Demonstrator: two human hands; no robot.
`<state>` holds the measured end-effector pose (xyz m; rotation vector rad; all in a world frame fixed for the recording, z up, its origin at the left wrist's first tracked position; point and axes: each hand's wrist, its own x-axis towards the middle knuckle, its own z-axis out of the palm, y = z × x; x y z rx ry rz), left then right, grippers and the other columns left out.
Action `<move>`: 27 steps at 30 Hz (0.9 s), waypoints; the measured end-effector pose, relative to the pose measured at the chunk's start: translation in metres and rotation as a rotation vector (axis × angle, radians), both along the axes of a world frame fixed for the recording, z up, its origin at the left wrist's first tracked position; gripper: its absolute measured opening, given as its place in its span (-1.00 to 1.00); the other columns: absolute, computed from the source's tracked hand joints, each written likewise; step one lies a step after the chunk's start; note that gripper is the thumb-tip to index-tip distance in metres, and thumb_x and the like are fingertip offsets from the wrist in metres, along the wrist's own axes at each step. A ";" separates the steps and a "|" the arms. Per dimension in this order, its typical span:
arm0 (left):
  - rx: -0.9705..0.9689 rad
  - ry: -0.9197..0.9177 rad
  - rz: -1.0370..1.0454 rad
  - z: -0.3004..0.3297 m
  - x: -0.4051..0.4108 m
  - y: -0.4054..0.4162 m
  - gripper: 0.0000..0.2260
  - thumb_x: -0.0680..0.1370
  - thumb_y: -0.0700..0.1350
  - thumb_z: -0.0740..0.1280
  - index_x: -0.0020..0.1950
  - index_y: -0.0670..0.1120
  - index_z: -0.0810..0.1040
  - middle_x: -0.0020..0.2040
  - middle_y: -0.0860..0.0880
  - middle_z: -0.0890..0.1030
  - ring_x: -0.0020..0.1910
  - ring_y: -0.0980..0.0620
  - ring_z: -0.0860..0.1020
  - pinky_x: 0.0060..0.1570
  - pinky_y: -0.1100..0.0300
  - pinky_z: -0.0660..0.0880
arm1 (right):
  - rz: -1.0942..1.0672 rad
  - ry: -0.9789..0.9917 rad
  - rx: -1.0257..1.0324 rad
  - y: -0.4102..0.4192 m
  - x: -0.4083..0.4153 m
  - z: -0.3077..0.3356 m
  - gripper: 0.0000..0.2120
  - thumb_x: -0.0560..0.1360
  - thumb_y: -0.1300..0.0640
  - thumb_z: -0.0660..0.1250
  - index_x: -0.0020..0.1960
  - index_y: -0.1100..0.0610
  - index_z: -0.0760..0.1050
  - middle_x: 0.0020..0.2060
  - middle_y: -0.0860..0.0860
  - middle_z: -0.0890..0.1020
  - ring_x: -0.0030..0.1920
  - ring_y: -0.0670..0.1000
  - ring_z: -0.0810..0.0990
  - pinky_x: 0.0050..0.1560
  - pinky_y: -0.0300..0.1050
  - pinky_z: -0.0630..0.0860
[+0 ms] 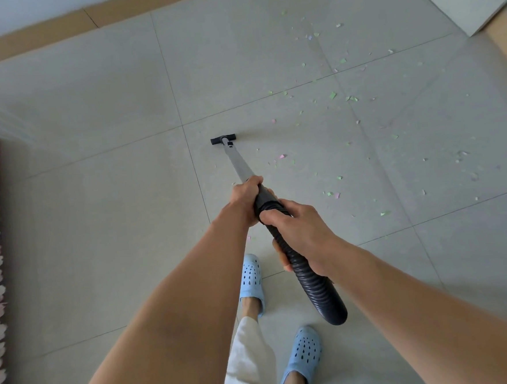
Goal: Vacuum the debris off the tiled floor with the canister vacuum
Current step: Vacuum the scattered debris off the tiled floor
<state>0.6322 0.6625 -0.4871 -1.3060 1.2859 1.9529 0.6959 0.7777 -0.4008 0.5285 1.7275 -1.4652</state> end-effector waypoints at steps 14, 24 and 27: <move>-0.042 -0.018 0.007 0.008 0.062 -0.004 -0.86 0.60 -0.18 0.26 -0.01 -0.24 0.36 -0.29 -0.17 0.48 -0.38 -0.09 0.48 -0.34 0.06 0.49 | 0.072 -0.068 -0.009 0.001 0.052 0.012 -0.78 0.56 0.08 0.33 0.16 0.15 0.52 -0.49 0.13 0.51 -0.67 0.05 0.41 -0.55 -0.25 0.40; 0.066 -0.019 0.109 0.008 0.122 0.005 -0.83 0.59 -0.19 0.25 -0.14 -0.25 0.38 -0.46 -0.14 0.50 -0.42 -0.07 0.47 -0.31 0.07 0.47 | 0.160 -0.032 0.046 0.011 0.103 0.015 -0.76 0.55 0.08 0.32 0.21 0.06 0.52 -0.48 0.10 0.52 -0.62 0.07 0.46 -0.51 -0.17 0.44; 0.116 -0.011 0.137 0.012 0.129 0.012 -0.80 0.61 -0.19 0.22 -0.19 -0.24 0.38 -0.53 -0.12 0.49 -0.43 -0.06 0.46 -0.30 0.07 0.45 | 0.203 0.012 0.124 0.015 0.108 0.017 -0.70 0.53 0.07 0.30 0.25 0.03 0.49 -0.49 0.08 0.54 -0.61 0.07 0.48 -0.49 -0.14 0.47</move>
